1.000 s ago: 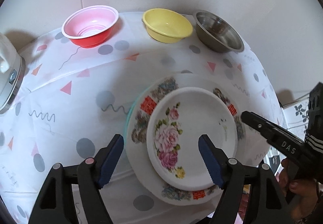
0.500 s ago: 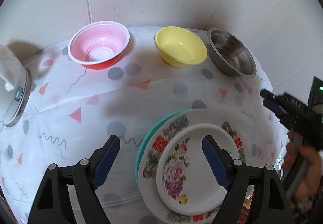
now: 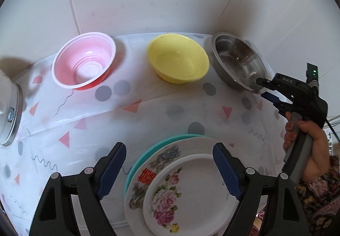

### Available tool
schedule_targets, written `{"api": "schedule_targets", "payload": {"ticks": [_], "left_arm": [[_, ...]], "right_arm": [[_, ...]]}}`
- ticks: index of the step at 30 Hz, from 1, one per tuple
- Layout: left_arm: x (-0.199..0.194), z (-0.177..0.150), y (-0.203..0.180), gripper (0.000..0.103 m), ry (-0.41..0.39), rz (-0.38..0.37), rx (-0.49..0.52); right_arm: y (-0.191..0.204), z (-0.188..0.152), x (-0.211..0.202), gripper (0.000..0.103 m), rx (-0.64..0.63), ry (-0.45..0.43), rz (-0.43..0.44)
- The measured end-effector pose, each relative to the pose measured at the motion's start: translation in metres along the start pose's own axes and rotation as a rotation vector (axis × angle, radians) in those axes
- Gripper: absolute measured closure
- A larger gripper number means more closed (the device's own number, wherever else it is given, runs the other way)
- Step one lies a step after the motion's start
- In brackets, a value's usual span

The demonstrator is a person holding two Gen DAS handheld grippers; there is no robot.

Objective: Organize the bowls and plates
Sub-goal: 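Move both grippers toward the stainless steel bowl, then close the left gripper on the steel bowl rim while the right gripper grips it too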

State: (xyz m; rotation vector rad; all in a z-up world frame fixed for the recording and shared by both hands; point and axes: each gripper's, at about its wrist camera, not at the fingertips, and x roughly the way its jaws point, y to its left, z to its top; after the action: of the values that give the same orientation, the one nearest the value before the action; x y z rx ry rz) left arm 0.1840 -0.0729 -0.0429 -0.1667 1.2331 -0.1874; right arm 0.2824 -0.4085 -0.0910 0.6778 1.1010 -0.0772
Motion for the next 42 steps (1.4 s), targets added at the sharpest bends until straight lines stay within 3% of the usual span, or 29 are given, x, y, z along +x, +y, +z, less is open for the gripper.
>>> {"api": "schedule_targets", "payload": {"ticks": [11, 15, 27, 33, 38, 42], "left_arm": [[0.018, 0.023, -0.018, 0.019, 0.017, 0.015, -0.016], [0.025, 0.034, -0.031, 0.019, 0.019, 0.006, 0.002], [0.062, 0.077, -0.079, 0.019, 0.051, -0.044, 0.086], [0.093, 0.094, -0.106, 0.02, 0.079, -0.054, 0.122], [0.115, 0.101, -0.125, 0.029, 0.13, -0.059, 0.171], [0.126, 0.104, -0.129, 0.044, 0.14, -0.044, 0.199]], "right_arm": [[-0.006, 0.011, 0.026, 0.075, -0.05, 0.056, 0.045], [-0.008, 0.013, 0.023, 0.085, -0.085, 0.065, 0.039], [-0.033, 0.013, 0.006, 0.086, -0.166, 0.068, -0.038], [-0.043, 0.013, 0.009, 0.086, -0.146, 0.065, -0.025], [-0.046, 0.01, 0.008, 0.086, -0.143, 0.07, -0.012], [-0.049, 0.008, 0.007, 0.086, -0.135, 0.075, -0.005]]}}
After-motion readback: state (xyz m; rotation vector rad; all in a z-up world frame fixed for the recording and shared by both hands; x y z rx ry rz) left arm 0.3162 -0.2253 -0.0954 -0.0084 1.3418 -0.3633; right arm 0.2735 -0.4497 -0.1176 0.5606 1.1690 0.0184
